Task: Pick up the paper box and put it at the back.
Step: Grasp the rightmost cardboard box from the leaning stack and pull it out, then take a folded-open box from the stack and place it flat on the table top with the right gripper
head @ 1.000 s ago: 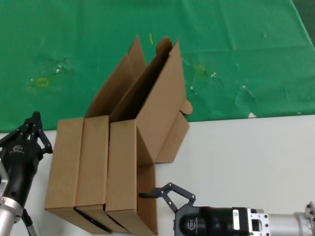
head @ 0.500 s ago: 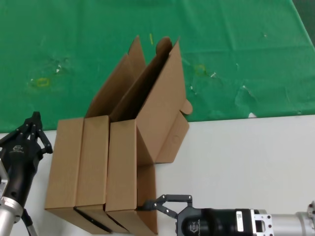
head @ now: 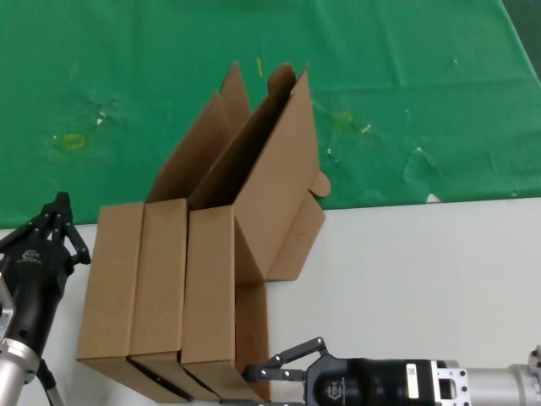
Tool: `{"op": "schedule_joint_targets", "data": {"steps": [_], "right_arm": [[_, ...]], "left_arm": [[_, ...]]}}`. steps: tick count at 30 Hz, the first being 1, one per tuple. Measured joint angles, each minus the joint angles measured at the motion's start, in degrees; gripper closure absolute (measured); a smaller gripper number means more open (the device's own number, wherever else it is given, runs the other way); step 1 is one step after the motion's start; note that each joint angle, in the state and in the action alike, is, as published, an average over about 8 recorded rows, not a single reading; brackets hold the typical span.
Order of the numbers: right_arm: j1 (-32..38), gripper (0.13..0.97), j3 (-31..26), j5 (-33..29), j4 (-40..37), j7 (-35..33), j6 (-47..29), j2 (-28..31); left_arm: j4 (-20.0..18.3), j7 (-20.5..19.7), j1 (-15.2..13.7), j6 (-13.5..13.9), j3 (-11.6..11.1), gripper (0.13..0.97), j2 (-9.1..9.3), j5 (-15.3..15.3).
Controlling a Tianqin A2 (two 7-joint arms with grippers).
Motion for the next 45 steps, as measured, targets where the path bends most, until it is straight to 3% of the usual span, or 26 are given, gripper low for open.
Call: {"op": "schedule_joint_targets", "data": {"steps": [11, 22, 31, 38, 45], "right_arm": [[0.13, 0.910, 0.36, -0.10, -0.60, 0.37, -0.39, 0.18], [-1.10, 0.945, 2.15, 1.18, 1.84, 2.10, 0.31, 1.08], [-3.51, 0.945, 9.33, 7.57, 12.73, 10.46, -0.01, 8.88], [4.92, 0.946, 12.70, 6.16, 12.60, 15.62, 4.10, 15.54], [20.84, 0.946, 9.71, -5.78, 2.72, 13.14, 8.58, 17.23]], "left_arm": [[0.00, 0.01, 0.00, 0.00, 0.00, 0.953, 0.00, -0.01], [0.00, 0.01, 0.00, 0.00, 0.00, 0.953, 0.00, -0.01], [0.00, 0.01, 0.00, 0.00, 0.00, 0.953, 0.00, -0.01], [0.00, 0.01, 0.00, 0.00, 0.00, 0.953, 0.00, -0.01], [0.00, 0.01, 0.00, 0.00, 0.00, 0.953, 0.00, -0.01]]}}
